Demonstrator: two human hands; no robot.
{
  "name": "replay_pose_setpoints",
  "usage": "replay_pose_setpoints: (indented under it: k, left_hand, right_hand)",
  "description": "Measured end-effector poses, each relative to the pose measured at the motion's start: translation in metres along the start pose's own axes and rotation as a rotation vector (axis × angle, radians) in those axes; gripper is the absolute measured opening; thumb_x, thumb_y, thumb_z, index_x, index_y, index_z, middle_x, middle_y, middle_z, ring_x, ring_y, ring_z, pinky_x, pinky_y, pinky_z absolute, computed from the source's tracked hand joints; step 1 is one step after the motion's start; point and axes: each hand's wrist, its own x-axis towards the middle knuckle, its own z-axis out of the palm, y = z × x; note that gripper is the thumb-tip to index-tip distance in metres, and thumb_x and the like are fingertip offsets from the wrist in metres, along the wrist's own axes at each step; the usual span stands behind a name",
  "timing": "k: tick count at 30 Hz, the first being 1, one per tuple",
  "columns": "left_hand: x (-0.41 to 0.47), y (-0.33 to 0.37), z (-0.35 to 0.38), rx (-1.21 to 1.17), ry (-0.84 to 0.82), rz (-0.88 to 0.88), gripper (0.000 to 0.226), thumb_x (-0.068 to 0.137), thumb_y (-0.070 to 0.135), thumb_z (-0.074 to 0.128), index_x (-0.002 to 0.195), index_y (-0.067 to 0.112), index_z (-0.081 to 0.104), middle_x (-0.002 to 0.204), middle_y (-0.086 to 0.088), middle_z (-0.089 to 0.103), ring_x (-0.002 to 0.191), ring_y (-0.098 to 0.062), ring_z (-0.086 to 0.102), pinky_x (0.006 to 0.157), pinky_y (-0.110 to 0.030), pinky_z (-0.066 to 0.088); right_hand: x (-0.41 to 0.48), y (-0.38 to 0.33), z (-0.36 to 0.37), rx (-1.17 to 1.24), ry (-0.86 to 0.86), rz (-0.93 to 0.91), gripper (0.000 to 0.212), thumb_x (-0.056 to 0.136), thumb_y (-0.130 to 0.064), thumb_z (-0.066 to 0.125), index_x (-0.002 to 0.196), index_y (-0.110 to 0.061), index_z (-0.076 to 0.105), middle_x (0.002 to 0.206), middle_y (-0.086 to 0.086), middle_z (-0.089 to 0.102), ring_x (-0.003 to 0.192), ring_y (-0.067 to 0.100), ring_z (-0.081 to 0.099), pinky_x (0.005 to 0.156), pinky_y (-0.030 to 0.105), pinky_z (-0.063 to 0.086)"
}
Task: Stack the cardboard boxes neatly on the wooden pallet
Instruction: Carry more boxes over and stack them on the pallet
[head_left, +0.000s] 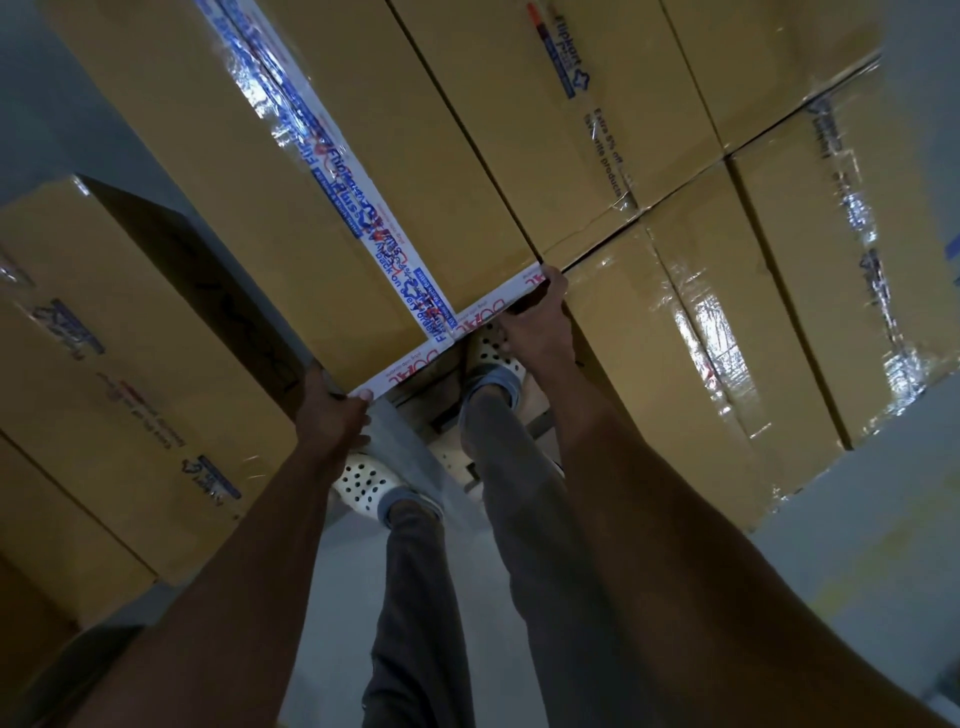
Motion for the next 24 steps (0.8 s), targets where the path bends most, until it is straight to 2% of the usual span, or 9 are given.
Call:
replay_pose_setpoints:
  k: [3,7,8,10,11,13,16,20,24]
  left_hand:
    - [-0.001,0.0,0.001,-0.013,-0.022,0.003,0.063,0.097,0.01,0.066,0.148,0.023,0.033,0.107,-0.017,0.059,0.064,-0.02,0.055,0.056,-0.03,0.047]
    - [-0.002,0.0,0.005,-0.043,-0.016,0.006,0.063,0.098,0.013,0.065,0.15,0.028,0.031,0.118,-0.017,0.06,0.076,-0.027,0.06,0.058,-0.035,0.053]
    - [-0.001,-0.002,0.006,-0.047,-0.016,0.015,0.063,0.099,0.014,0.064,0.15,0.029,0.031,0.118,-0.016,0.06,0.078,-0.028,0.061,0.06,-0.036,0.053]
    - [-0.001,-0.004,0.008,-0.041,0.004,0.026,0.061,0.099,0.013,0.063,0.15,0.029,0.034,0.118,-0.017,0.062,0.077,-0.028,0.062,0.06,-0.035,0.053]
    - [-0.001,-0.005,0.009,-0.04,0.017,0.026,0.06,0.099,0.012,0.062,0.15,0.028,0.034,0.117,-0.018,0.063,0.077,-0.028,0.062,0.059,-0.034,0.053]
    - [0.001,-0.007,0.011,-0.033,0.034,0.03,0.059,0.1,0.011,0.06,0.151,0.026,0.034,0.116,-0.02,0.064,0.077,-0.028,0.063,0.059,-0.034,0.053]
    - [-0.001,-0.006,0.014,-0.019,0.022,0.024,0.064,0.1,0.012,0.061,0.154,0.026,0.03,0.115,-0.017,0.062,0.08,-0.03,0.064,0.065,-0.037,0.054]
    - [-0.003,-0.001,0.018,-0.026,0.011,-0.037,0.079,0.102,0.012,0.061,0.162,0.033,0.014,0.118,-0.006,0.051,0.094,-0.033,0.065,0.074,-0.042,0.056]
    - [-0.001,-0.003,0.02,-0.035,0.034,-0.037,0.077,0.101,0.011,0.061,0.161,0.032,0.017,0.116,-0.012,0.056,0.094,-0.033,0.064,0.074,-0.042,0.056]
  right_hand:
    - [0.009,0.008,0.001,0.061,-0.015,0.021,0.087,0.065,-0.045,0.064,0.135,-0.057,0.014,0.104,0.013,0.07,0.094,0.037,0.071,0.082,0.059,0.059]
    - [-0.023,-0.005,0.002,0.109,-0.06,-0.006,0.101,0.083,-0.027,0.072,0.153,-0.043,0.001,0.09,0.001,0.063,0.095,0.028,0.068,0.09,0.05,0.056]
    - [-0.028,-0.002,0.006,0.151,-0.078,-0.032,0.11,0.082,-0.024,0.075,0.156,-0.039,-0.005,0.095,-0.002,0.063,0.1,0.025,0.066,0.094,0.05,0.054]
    - [-0.042,0.005,0.019,0.214,-0.095,-0.025,0.127,0.074,-0.028,0.083,0.159,-0.036,-0.011,0.129,0.005,0.062,0.123,0.025,0.06,0.104,0.053,0.049]
    - [-0.05,0.006,0.023,0.241,-0.124,-0.011,0.128,0.075,-0.026,0.084,0.161,-0.033,-0.01,0.15,0.008,0.049,0.136,0.026,0.05,0.108,0.055,0.045]
    - [-0.059,0.002,0.027,0.259,-0.174,0.024,0.115,0.086,-0.017,0.08,0.163,-0.03,-0.004,0.168,0.006,0.019,0.145,0.028,0.036,0.11,0.057,0.044]
    - [-0.053,0.004,0.031,0.347,-0.203,0.058,0.107,0.091,-0.015,0.075,0.162,-0.035,-0.003,0.17,0.003,0.009,0.14,0.03,0.042,0.103,0.057,0.05]
    - [-0.046,0.005,0.031,0.285,-0.196,0.02,0.114,0.082,-0.03,0.08,0.159,-0.045,-0.003,0.169,0.0,0.016,0.149,0.032,0.032,0.109,0.065,0.04]
    - [-0.042,0.007,0.028,0.205,-0.148,0.014,0.109,0.085,-0.037,0.078,0.162,-0.037,0.001,0.169,0.003,0.017,0.15,0.032,0.03,0.112,0.062,0.039]
